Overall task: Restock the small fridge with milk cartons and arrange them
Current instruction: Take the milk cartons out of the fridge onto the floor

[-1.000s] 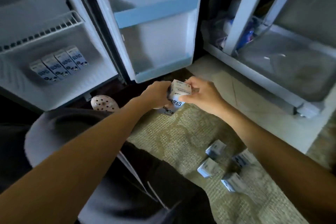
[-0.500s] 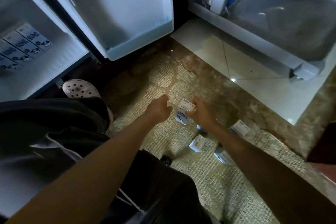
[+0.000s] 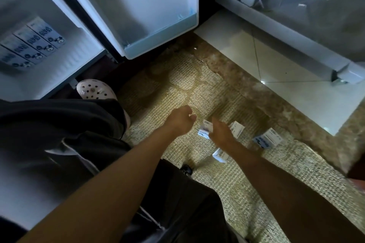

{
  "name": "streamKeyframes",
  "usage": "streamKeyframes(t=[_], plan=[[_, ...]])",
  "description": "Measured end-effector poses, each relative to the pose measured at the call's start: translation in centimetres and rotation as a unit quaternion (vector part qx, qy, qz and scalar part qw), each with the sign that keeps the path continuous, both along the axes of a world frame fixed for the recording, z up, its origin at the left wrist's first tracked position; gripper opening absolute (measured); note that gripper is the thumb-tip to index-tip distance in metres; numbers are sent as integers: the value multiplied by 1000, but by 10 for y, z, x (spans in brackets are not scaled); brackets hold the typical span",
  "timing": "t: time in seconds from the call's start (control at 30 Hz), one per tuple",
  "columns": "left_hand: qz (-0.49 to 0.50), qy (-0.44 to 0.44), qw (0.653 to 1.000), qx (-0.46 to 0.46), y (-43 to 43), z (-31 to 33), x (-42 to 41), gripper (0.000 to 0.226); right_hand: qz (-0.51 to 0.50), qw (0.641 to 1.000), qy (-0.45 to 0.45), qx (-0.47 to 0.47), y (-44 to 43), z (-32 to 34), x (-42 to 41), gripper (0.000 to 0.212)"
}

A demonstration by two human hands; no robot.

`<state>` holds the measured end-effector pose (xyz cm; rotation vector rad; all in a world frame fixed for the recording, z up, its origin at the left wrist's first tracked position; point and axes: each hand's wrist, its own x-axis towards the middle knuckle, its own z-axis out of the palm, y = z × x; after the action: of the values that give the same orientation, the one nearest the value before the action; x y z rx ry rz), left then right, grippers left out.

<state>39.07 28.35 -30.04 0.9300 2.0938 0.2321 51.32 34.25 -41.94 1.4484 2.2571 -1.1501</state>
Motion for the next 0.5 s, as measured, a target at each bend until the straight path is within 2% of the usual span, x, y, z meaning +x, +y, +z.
streamKeyframes(t=[0.13,0.23,0.4,0.5], plan=[[30,11,998,51,4,18,-3,32,45,999,-7,30,12,32,-11,42],[67,26,994,84,6,42,-16,33,64,995,46,67,23,73,-33,41],[87,97,980,152,-2,108,-59,29,69,977,137,151,23,158,-89,53],[117,139,966,184,-17,152,-93,30,86,962,182,184,14,206,-130,48]])
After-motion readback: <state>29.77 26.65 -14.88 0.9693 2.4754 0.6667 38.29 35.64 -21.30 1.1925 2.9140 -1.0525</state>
